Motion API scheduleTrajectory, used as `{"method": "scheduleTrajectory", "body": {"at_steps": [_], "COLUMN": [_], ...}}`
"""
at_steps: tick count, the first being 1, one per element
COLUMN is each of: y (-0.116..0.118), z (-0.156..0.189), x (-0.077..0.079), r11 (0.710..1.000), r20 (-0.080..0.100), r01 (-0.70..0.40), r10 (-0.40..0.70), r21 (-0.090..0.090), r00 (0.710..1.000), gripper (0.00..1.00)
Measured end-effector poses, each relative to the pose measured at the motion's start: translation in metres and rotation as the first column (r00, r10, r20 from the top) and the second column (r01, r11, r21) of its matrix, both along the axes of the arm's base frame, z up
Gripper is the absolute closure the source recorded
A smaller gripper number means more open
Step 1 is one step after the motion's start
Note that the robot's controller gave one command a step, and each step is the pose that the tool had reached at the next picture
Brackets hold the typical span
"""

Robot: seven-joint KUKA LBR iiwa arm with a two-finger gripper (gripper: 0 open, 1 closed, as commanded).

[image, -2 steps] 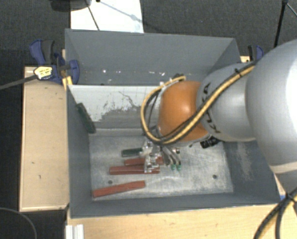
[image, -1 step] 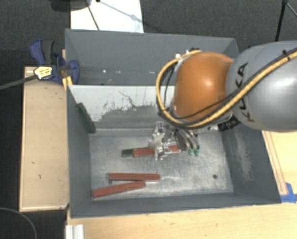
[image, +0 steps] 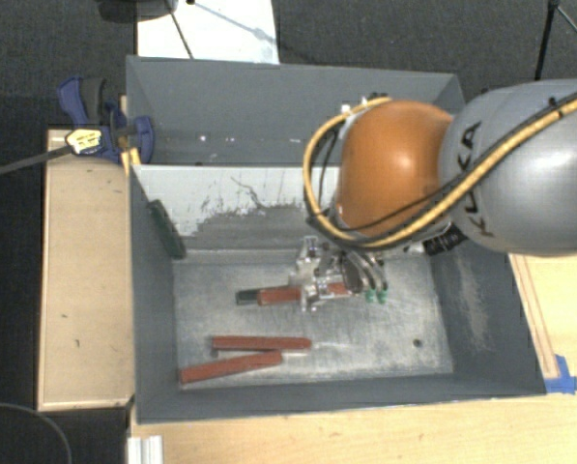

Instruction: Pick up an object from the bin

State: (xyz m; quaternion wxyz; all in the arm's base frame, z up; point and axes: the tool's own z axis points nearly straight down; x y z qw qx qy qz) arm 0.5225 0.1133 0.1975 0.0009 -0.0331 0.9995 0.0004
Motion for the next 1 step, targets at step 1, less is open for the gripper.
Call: {"method": "scheduleTrajectory", "body": {"at_steps": [1], "y": [-0.0021], "z": [0.0447], "x": [-0.0045], "r11": [1.0], "r20": [-0.007], "r01": [0.004], "r10": [-0.004], "r21": [-0.001], "r00": [1.0], "gripper": [1.0]}}
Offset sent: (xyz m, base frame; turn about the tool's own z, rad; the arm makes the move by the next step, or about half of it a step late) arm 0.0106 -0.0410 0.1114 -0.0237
